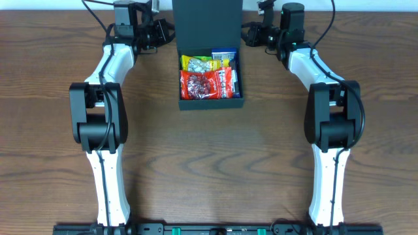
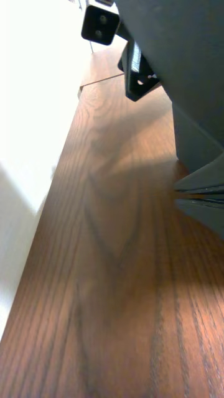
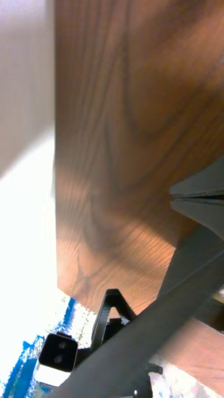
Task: Pack container
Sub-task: 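Grip the lid with both grippers and swing it forward closed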
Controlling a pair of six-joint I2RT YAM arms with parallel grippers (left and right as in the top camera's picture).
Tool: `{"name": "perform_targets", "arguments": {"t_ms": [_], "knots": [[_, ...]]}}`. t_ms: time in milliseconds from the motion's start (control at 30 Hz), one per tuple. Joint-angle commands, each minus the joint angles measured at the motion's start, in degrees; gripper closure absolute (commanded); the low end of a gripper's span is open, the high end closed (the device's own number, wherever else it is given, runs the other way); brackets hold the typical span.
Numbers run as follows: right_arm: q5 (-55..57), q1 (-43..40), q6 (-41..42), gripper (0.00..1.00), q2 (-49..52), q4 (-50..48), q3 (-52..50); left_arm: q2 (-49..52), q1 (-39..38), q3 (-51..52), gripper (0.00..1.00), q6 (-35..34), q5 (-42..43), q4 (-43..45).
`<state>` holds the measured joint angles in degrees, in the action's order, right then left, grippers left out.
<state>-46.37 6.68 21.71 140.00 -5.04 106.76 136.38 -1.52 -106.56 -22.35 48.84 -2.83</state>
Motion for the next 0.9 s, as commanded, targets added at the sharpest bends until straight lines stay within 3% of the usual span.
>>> {"name": "perform_targets", "arguments": {"t_ms": [0,167,333,633,867], "knots": [[-1.4,1.7,-1.2,0.98,-0.6,-0.6,2.1,-3.4,-0.8,-1.4,0.94,1.2,1.1,0.3],[-3.6,1.6,-1.2,0.99,-0.6,1.5,4.4,-3.6,-0.6,-2.1,0.94,1.2,3.1,0.1],[-4.0,1.6,-7.9,0.99,-1.6,15.6,10.6,-7.2,-0.3,-2.3,0.94,5.2,3.5,-1.9],[-3.5,1.4,-20.7,0.99,-6.3,34.8,13.3,-14.8,-0.3,-2.3,0.94,18.6,1.5,-16.5],[10.0,0.4,-25.7,0.99,-10.8,48.4,13.3,-20.2,-0.3,-2.3,0.94,25.3,-6.5,-29.0]]}}
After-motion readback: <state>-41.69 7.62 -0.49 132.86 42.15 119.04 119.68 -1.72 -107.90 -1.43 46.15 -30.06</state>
